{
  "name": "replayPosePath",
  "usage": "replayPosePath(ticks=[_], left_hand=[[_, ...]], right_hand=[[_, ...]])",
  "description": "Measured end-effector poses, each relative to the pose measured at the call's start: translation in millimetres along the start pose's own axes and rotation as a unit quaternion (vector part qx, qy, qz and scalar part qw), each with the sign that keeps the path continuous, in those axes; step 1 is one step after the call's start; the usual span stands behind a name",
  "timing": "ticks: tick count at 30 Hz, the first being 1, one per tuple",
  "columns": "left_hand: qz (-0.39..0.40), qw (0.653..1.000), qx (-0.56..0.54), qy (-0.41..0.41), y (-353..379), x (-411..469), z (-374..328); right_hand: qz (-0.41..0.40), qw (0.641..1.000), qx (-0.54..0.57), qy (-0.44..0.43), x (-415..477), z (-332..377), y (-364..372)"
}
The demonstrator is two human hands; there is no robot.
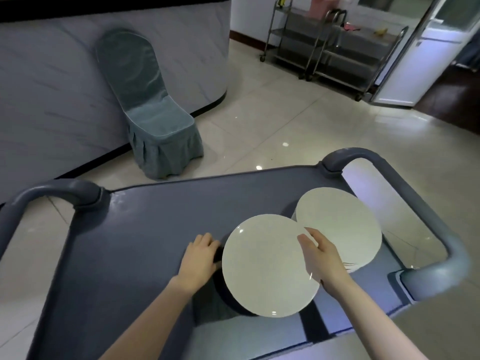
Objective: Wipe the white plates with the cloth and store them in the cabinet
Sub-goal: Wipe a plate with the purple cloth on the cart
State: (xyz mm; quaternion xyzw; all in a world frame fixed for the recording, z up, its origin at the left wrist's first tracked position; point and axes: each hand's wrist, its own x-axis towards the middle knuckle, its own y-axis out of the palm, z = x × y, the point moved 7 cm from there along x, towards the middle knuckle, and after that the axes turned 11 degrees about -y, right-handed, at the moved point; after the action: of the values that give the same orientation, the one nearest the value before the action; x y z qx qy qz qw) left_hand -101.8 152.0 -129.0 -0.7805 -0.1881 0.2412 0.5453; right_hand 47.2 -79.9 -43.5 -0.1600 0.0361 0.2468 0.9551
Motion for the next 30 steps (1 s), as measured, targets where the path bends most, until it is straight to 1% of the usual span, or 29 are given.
replayPosePath(ticks=[2, 5, 8, 13, 16, 18, 22, 24, 26, 28, 30], left_hand=[[0.015, 1.0, -0.018, 0.009, 2, 7, 2], [0.061, 0.994, -0.088, 0.02, 2, 14, 2], [0.081, 0.99, -0.118, 0.009, -1, 18, 10], [0.086, 0.991, -0.098, 0.011, 0, 16, 23], [0.086, 0.994, -0.068, 0.027, -4, 11, 23], [0.09, 0.993, -0.073, 0.031, -5, 9, 27], [0.129, 0.987, -0.088, 0.041, -6, 4, 41], [0.151, 0.984, -0.07, 0.055, -6, 1, 45], [0.155, 0.986, -0.032, 0.06, -8, -3, 48], [0.149, 0.988, -0.008, 0.05, -11, -6, 54], [0.139, 0.99, -0.007, 0.02, -16, -8, 69]], right_hand=[[-0.005, 1.0, -0.011, 0.005, -4, -2, 2], [-0.015, 1.0, -0.013, 0.012, -9, -8, 3], [-0.018, 1.0, -0.017, 0.019, -14, -15, 6], [-0.007, 1.0, -0.025, 0.016, -13, -20, 16], [-0.001, 0.999, -0.035, 0.012, -11, -20, 23], [0.001, 0.999, -0.035, 0.011, -10, -20, 27], [0.011, 0.999, -0.032, 0.013, -9, -21, 38], [0.017, 0.999, -0.036, 0.012, -8, -21, 43], [0.024, 0.999, -0.038, 0.014, -6, -23, 48], [0.035, 0.998, -0.041, 0.014, -4, -24, 53], [0.045, 0.998, -0.048, 0.011, 0, -24, 59]])
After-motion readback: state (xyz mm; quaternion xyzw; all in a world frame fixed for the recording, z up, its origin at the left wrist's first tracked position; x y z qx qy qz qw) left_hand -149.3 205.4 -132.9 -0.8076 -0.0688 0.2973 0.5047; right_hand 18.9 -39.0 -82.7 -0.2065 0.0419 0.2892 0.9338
